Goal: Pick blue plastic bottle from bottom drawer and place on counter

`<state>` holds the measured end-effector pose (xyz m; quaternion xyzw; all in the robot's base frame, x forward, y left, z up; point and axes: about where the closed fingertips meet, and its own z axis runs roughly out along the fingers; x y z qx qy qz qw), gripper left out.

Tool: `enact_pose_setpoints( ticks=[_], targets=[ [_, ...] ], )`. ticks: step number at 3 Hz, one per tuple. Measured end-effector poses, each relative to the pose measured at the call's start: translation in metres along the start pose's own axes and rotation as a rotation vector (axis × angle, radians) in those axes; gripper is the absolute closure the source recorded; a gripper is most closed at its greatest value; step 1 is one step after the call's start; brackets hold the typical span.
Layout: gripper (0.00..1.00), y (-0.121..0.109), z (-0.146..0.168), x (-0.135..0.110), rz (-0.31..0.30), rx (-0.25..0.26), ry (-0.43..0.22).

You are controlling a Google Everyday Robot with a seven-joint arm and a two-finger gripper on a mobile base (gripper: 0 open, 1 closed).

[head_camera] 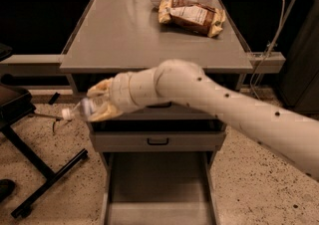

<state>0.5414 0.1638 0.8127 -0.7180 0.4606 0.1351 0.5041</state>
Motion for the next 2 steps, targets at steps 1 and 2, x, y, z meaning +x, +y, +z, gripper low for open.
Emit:
enact_pose_setpoints(
  ticks=[1,2],
  targets=[
    [1.0,-0.071,-0.045,-0.004,-0.034,0.064,0.033],
    [1.0,-0.123,-0.077,-0.007,-0.061,0.113,0.081]
  ],
)
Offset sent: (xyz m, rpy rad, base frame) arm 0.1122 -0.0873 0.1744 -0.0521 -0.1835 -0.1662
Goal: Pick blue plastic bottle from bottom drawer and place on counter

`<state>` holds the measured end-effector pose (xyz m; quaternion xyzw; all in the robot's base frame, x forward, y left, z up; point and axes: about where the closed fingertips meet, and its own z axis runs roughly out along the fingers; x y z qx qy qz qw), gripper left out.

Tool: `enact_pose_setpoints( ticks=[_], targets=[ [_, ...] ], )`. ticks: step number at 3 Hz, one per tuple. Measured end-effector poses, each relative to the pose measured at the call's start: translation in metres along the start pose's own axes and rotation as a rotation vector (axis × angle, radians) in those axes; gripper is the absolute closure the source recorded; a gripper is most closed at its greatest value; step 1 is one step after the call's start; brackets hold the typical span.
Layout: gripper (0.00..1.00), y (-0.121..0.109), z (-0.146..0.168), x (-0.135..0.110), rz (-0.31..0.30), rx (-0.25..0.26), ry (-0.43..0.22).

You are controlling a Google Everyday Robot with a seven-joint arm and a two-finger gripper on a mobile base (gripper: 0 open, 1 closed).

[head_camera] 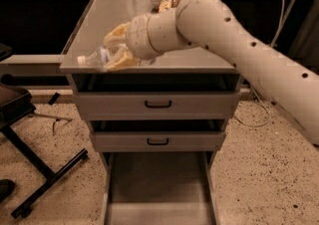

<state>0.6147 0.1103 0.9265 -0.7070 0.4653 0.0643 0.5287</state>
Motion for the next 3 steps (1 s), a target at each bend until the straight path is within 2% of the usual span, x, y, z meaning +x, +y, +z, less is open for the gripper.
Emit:
enact_pose_setpoints(
  ticks=[2,3],
  targets=[
    [1.0,-0.008,-0.004,0.0,0.004,0.016,-0.003],
    [1.0,-0.026,-0.011,0.031,0.021,0.102,0.052]
  ],
)
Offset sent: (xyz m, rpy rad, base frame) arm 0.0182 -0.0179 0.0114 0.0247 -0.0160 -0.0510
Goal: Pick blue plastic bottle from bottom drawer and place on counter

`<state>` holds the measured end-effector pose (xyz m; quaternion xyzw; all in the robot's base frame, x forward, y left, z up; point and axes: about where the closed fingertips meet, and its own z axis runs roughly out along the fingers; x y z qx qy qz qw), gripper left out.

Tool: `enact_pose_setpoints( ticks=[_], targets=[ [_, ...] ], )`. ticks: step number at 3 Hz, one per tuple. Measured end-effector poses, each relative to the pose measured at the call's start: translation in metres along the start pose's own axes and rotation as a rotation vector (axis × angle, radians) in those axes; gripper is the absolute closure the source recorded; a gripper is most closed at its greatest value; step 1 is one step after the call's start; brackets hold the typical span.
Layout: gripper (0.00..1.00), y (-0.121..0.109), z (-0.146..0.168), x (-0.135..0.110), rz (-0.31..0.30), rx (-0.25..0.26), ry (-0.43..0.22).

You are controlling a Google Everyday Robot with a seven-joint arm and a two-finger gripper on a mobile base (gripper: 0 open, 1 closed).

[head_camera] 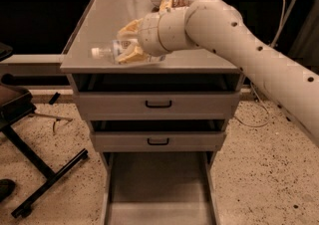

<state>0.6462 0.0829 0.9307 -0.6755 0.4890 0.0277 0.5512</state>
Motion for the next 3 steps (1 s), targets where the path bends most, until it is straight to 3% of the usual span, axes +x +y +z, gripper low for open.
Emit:
enact_pose_setpoints(
  ticks=[1,2,3],
  targets=[
    [1.0,-0.03,-0.002,0.047,0.008,0.09,0.113],
    [1.0,-0.041,-0.001,0.088,0.052,0.138,0.196],
    [1.0,-0.035,0.003,0.103,0.094,0.136,0.211]
  ],
)
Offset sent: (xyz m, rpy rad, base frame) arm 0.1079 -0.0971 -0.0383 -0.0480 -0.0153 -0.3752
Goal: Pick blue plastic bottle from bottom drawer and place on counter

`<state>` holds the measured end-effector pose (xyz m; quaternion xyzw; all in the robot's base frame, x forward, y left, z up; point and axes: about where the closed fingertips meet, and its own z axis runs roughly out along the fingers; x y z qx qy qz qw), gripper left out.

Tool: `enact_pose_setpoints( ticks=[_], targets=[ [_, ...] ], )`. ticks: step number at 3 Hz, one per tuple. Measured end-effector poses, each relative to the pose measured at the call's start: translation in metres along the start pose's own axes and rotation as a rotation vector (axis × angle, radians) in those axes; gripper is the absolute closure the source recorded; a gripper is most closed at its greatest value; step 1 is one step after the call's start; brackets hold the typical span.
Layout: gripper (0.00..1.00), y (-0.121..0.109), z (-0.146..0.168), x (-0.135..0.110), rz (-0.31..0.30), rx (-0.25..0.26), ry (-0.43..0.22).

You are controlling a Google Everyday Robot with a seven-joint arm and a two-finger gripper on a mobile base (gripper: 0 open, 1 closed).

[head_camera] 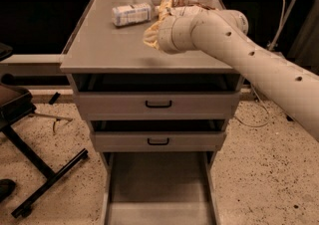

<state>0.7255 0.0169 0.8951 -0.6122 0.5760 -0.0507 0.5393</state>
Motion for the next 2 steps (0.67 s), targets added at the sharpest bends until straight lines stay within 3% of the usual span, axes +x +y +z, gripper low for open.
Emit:
enact_pose_setpoints(
  ticks=[1,2],
  targets=[
    [0.82,0.0001,0.0001,-0.0001,0.001,0.0,0.0],
    [0.58,0.0001,0.0001,-0.0001,0.001,0.0,0.0]
  ],
)
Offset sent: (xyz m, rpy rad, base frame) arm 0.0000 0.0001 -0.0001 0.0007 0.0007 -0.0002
